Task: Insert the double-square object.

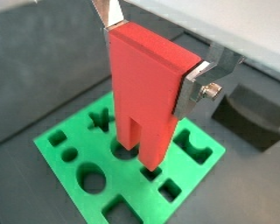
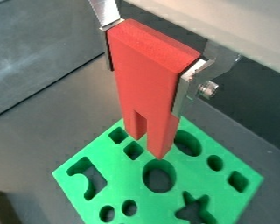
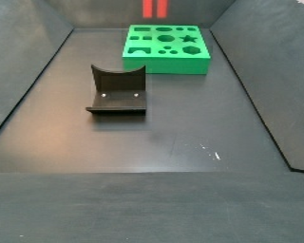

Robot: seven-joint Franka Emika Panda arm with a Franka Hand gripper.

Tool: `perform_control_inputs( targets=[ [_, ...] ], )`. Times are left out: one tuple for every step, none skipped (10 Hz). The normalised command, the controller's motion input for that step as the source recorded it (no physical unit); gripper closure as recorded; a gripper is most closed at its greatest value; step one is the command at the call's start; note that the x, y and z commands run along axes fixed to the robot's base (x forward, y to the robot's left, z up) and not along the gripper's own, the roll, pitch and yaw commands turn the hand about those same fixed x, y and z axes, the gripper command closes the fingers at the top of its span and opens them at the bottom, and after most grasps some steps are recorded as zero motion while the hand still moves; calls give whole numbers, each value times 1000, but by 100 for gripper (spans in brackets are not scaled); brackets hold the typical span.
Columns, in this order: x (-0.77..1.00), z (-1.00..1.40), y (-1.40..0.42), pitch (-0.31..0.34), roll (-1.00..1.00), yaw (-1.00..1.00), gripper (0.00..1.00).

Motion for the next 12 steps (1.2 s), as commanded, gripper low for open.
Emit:
perform_control_inputs(
  targets=[
    [1000, -369, 91, 3, 169, 0, 100],
    [1000, -237, 0, 180, 429, 0, 100],
    [940, -186, 0, 227, 423, 0, 100],
    [903, -329, 0, 236, 327, 0, 100],
    [603, -217, 0, 251, 274, -54, 100],
    [437, -386, 9, 129, 131, 0, 100],
    [577, -511, 0, 40, 17, 0, 100],
    [683, -446, 0, 63, 0, 0, 100],
    [743, -329, 0, 70, 0, 0, 100],
    [709, -214, -103, 66, -24, 0, 100],
    [451, -106, -169, 0, -67, -14, 100],
    [20, -109, -160, -43, -20, 0, 100]
  ],
)
